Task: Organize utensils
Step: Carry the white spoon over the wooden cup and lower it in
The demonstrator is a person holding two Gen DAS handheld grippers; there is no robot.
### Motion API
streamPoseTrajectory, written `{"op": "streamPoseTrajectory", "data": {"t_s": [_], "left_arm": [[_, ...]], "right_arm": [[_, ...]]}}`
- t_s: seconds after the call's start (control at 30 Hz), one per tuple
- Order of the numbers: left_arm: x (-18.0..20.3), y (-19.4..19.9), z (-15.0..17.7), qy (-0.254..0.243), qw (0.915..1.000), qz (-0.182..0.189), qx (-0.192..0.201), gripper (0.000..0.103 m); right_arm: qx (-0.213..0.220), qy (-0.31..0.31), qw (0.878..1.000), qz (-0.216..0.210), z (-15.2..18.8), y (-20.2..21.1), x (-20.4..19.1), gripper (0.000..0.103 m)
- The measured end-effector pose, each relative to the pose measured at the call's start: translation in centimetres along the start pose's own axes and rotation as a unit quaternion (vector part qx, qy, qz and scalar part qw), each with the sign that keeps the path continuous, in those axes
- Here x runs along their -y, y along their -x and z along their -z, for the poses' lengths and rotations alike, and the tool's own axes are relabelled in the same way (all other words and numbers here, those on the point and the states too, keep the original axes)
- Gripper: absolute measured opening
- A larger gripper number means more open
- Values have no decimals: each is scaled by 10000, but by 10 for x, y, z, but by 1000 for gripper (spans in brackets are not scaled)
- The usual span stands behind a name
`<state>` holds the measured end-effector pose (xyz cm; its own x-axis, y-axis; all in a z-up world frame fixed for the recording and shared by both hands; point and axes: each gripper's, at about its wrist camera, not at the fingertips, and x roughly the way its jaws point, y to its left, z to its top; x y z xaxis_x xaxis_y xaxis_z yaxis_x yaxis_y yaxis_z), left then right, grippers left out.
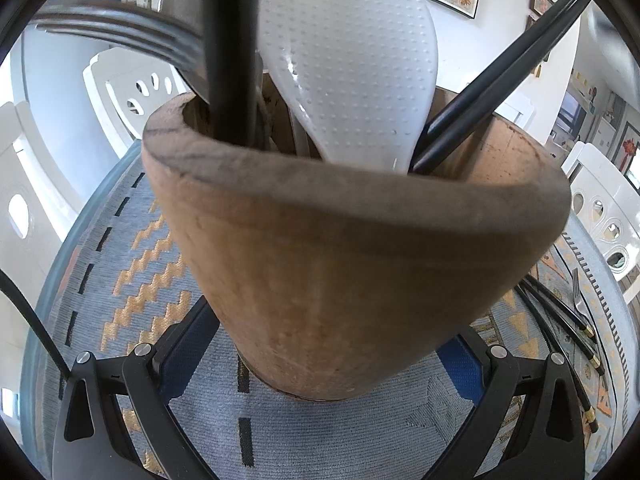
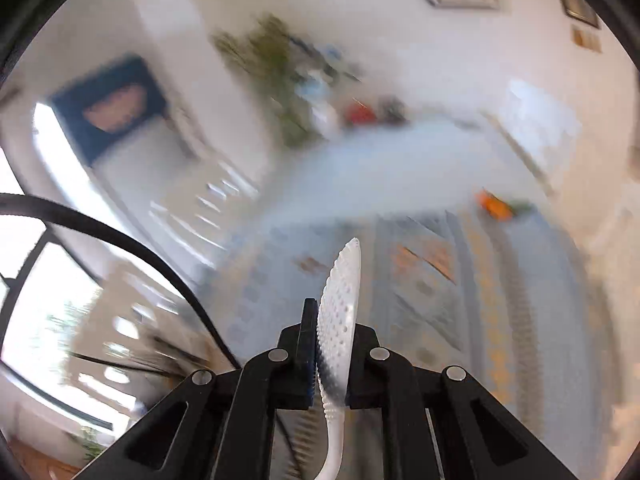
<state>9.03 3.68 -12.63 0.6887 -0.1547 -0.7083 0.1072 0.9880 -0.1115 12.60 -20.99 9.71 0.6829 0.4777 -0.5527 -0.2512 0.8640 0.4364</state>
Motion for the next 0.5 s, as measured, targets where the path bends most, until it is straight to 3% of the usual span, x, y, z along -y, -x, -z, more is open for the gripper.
{"op": "streamPoseTrajectory", "data": {"t_s": [0.13,0.2,0.3,0.37,0.5], "left_arm": [[1,0,0,-3,10000,-4,2,102],[2,0,0,-6,10000,-9,5,102],[2,0,0,-5,10000,-7,3,102],[2,0,0,-2,10000,-2,1,102],[2,0,0,-5,10000,-8,5,102]], "right_arm": [[1073,598,9922,-233,-13,30,-49,9],[1342,740,9870,-476,-16,38,-69,9],[1436,628,9824,-1018,-20,36,-88,9],[1648,749,9793,-907,-16,30,-102,9],[1584,1051,9785,-805,-6,1,-123,9]]}}
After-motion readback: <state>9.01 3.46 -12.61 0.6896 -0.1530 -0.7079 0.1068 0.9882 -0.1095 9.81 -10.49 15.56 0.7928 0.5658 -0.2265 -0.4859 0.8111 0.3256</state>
